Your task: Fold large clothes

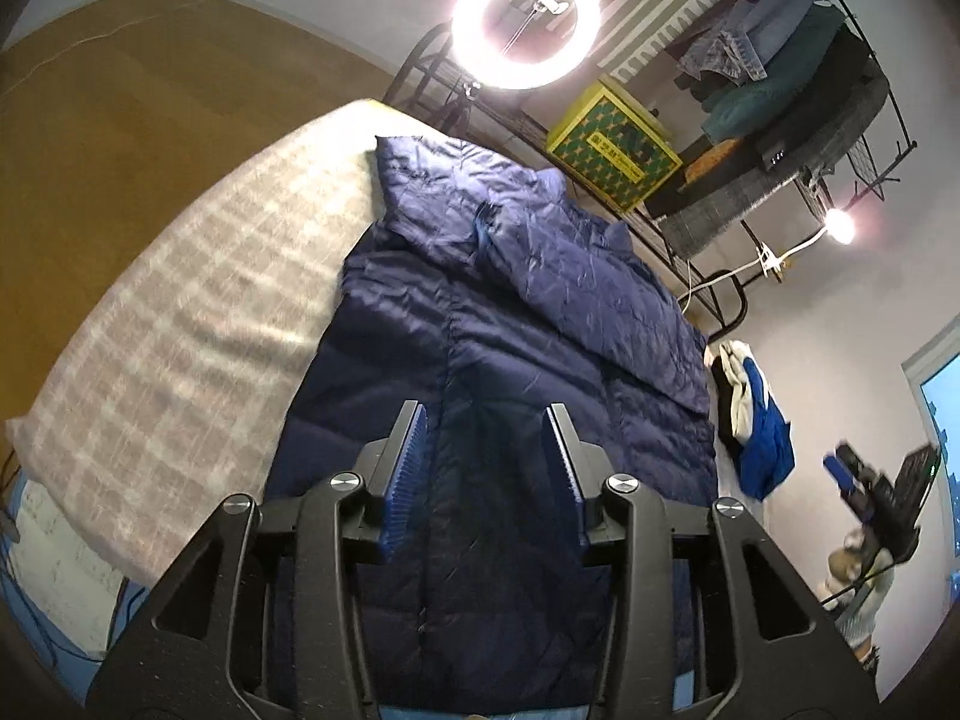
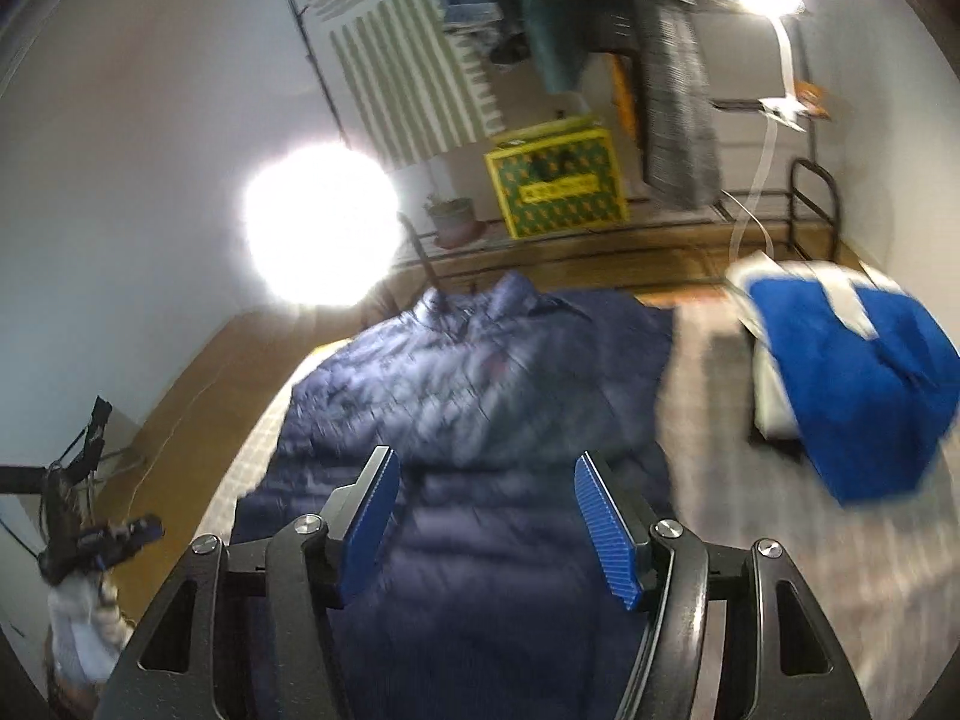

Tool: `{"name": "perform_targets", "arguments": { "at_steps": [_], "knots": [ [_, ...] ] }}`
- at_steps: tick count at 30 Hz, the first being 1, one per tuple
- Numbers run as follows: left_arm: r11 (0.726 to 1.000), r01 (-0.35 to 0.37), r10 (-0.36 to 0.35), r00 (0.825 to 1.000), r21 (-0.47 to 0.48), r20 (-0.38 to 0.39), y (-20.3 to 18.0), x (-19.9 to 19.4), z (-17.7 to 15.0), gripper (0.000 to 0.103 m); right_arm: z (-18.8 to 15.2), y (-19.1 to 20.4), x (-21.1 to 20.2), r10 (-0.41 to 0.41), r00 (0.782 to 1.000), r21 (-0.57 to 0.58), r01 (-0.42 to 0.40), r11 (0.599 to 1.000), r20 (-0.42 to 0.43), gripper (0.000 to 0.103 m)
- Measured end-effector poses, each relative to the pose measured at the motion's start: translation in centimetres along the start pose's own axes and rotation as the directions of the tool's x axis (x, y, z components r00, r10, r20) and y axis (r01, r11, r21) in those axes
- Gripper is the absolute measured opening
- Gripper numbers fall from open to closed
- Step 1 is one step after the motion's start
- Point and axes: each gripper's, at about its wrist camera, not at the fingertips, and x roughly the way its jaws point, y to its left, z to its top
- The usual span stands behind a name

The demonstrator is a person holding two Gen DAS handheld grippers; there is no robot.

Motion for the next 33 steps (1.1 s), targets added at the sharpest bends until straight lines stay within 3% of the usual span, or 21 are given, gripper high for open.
{"name": "perform_targets", "arguments": {
  "at_steps": [7, 9, 14, 19, 23, 27, 33],
  "knots": [
    [0.999, -0.007, 0.004, 0.998, -0.032, -0.07, 4.3, -1.7, -4.2, 0.049, -8.1, -6.0, -6.6, -0.004, 0.999, 0.115, 0.009, 0.993, -0.042, 0.067],
    [0.999, -0.022, 0.02, 0.996, -0.033, -0.085, 5.5, -2.2, -5.9, 0.053, -10.0, -7.0, -7.5, -0.004, 0.999, 0.134, 0.011, 0.991, -0.054, 0.067],
    [0.995, -0.021, 0.007, 0.991, -0.099, -0.133, 8.7, -2.8, -9.9, 0.054, -14.5, -9.1, -9.4, 0.018, 0.998, 0.174, -0.007, 0.985, -0.062, 0.068],
    [0.99, -0.019, 0.0, 0.991, -0.143, -0.133, 10.3, -3.9, -12.3, 0.054, -15.8, -9.7, -13.9, 0.073, 0.997, 0.196, -0.077, 0.978, 0.032, 0.068],
    [0.987, -0.016, -0.008, 0.989, -0.159, -0.151, 10.6, -3.1, -13.1, 0.057, -15.7, -8.8, -16.3, 0.031, 0.998, 0.127, -0.038, 0.991, 0.052, 0.071],
    [0.988, -0.029, -0.003, 0.979, -0.151, -0.205, 10.3, -1.0, -13.6, 0.058, -16.7, -8.6, -15.8, 0.025, 1.0, 0.114, -0.026, 0.993, 0.013, 0.071],
    [0.983, -0.021, -0.023, 0.972, -0.183, -0.236, 10.5, 0.7, -13.8, 0.058, -19.6, -8.2, -10.8, 0.055, 0.99, 0.156, -0.034, 0.987, -0.13, 0.071]
  ]
}}
